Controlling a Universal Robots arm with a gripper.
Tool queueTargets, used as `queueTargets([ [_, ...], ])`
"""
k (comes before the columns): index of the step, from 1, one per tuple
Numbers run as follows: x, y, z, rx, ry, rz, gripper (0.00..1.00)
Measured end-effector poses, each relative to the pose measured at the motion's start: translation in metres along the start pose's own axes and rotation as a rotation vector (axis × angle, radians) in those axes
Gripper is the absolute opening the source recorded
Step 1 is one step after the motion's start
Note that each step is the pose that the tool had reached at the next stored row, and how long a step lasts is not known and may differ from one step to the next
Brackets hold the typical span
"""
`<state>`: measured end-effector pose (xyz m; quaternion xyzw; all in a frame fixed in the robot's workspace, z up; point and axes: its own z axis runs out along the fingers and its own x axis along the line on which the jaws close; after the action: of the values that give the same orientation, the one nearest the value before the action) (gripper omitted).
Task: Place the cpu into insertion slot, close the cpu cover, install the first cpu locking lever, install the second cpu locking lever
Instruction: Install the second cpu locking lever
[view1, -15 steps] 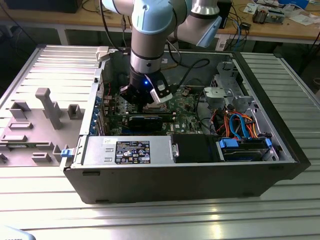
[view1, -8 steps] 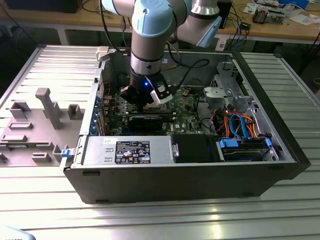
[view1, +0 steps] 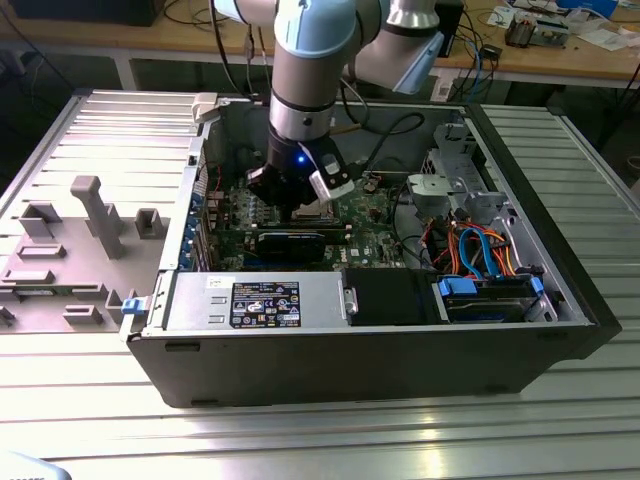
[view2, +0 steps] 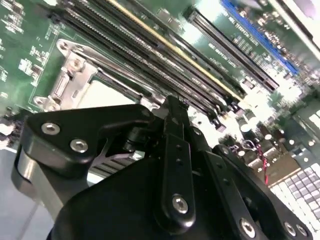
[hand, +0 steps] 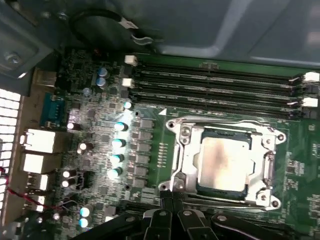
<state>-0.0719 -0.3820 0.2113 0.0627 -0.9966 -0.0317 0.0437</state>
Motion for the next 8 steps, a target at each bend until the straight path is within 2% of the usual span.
queueTargets([
  [2,-0.0104,0.0035,-0.0007,0.0028,0.0084,0.001,0.11],
  [5,-0.0226,0.0092,-0.0013,0.0023,0.0148,0.001,0.11],
  [8,-0.0316,0.0144,-0.0017,0.0019,0.0183,0.001,0.11],
])
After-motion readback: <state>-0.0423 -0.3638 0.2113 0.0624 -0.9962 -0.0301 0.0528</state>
